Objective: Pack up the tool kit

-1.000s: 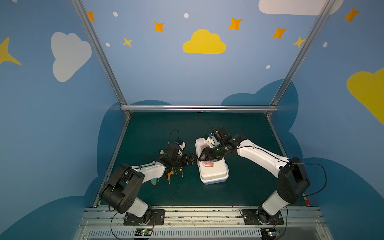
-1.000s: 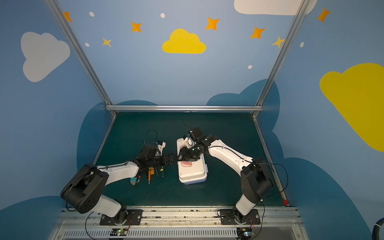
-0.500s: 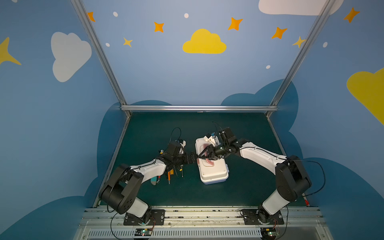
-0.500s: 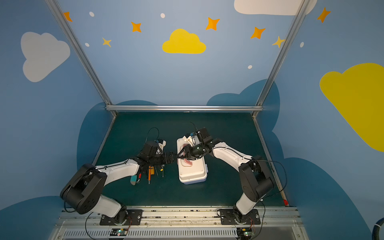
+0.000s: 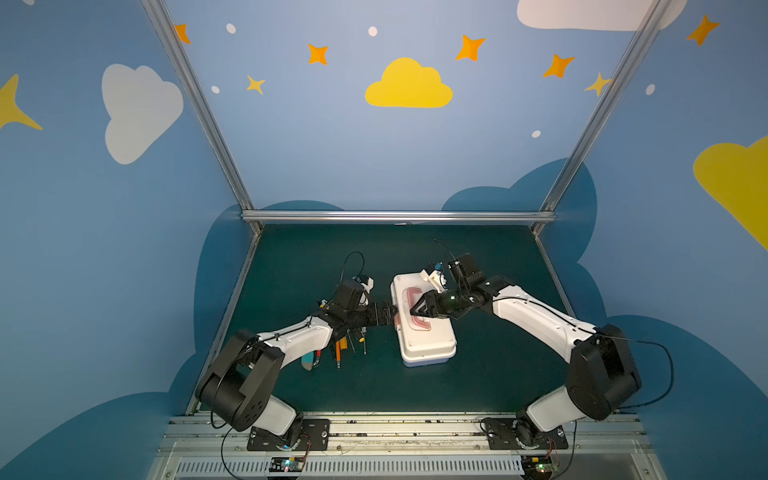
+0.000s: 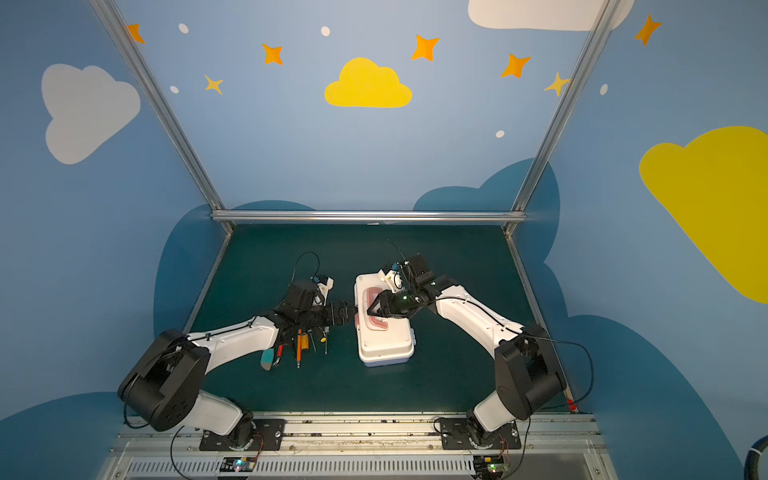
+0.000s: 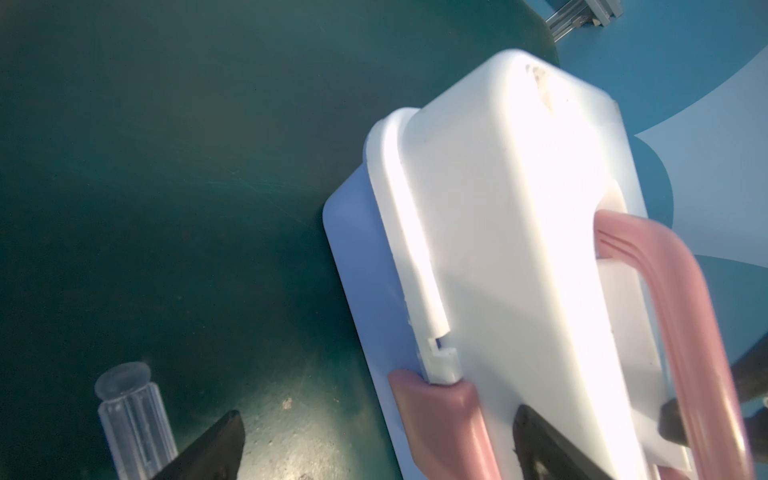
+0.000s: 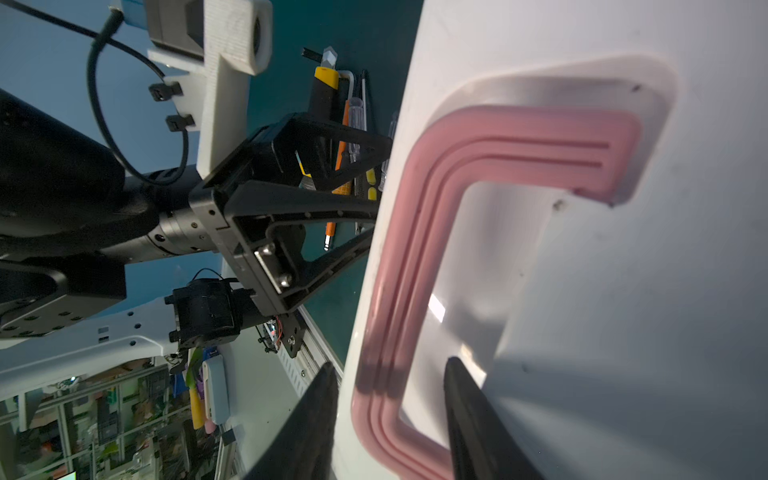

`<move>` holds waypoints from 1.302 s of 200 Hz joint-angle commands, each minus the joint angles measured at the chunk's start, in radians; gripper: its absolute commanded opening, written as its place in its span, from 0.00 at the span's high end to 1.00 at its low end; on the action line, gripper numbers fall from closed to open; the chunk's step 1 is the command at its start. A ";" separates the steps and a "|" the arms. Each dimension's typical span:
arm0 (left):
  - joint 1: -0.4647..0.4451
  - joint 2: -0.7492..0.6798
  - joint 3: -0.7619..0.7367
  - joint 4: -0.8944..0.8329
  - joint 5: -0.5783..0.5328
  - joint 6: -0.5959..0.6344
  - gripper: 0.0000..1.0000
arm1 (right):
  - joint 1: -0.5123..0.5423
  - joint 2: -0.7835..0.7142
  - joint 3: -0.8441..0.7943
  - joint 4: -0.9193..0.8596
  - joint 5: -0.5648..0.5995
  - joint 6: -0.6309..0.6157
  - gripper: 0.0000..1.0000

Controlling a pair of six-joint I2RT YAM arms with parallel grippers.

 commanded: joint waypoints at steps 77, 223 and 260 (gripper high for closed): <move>-0.007 0.036 0.018 0.046 0.068 -0.007 0.00 | 0.062 0.022 0.051 -0.038 0.091 -0.013 0.47; -0.021 0.041 0.080 -0.014 0.053 0.039 0.00 | 0.079 0.137 0.106 0.109 -0.166 0.009 0.54; -0.017 0.047 0.138 -0.108 0.019 0.084 0.00 | 0.034 0.128 0.080 0.282 -0.311 0.063 0.59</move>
